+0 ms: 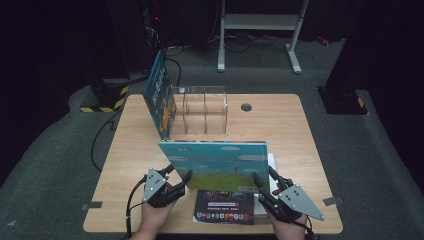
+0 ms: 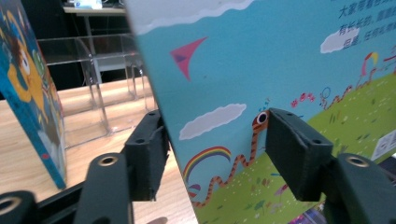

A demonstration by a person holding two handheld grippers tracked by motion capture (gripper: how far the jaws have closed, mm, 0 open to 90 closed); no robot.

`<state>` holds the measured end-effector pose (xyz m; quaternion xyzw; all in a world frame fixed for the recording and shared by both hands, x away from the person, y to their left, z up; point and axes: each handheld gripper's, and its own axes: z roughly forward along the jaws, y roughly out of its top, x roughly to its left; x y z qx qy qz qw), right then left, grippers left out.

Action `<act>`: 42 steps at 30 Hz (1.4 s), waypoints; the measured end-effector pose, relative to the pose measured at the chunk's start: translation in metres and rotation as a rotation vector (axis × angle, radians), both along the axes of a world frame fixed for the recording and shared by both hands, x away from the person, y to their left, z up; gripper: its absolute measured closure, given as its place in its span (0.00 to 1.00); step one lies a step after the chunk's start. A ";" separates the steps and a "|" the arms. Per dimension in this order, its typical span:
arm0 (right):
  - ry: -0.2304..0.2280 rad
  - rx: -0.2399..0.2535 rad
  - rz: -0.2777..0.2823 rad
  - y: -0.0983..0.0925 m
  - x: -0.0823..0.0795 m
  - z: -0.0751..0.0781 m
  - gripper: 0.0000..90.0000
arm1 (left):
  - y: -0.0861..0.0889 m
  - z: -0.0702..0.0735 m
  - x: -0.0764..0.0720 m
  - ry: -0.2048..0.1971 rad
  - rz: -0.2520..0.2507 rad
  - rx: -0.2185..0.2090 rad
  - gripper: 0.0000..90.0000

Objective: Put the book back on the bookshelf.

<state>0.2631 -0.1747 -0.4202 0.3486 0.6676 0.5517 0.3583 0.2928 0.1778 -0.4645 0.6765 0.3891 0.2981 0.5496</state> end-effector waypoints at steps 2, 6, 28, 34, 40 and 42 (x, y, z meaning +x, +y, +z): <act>-0.006 -0.014 0.009 0.002 -0.001 -0.001 0.59 | 0.002 -0.002 0.001 0.016 -0.001 -0.010 0.41; -0.011 -0.024 0.017 0.006 -0.002 -0.002 0.58 | 0.003 -0.002 -0.001 0.009 -0.004 -0.014 0.39; 0.022 -0.010 0.070 0.011 -0.001 0.004 0.47 | 0.008 0.010 -0.004 -0.002 -0.037 -0.076 0.31; 0.044 -0.020 0.090 0.012 0.003 0.007 0.47 | 0.008 0.010 -0.004 0.000 -0.036 -0.084 0.32; 0.042 -0.031 0.119 0.017 0.008 0.017 0.43 | 0.007 0.009 -0.004 -0.008 -0.026 -0.079 0.32; 0.044 -0.028 0.128 0.018 0.011 0.020 0.41 | 0.005 0.009 -0.004 -0.012 -0.015 -0.068 0.31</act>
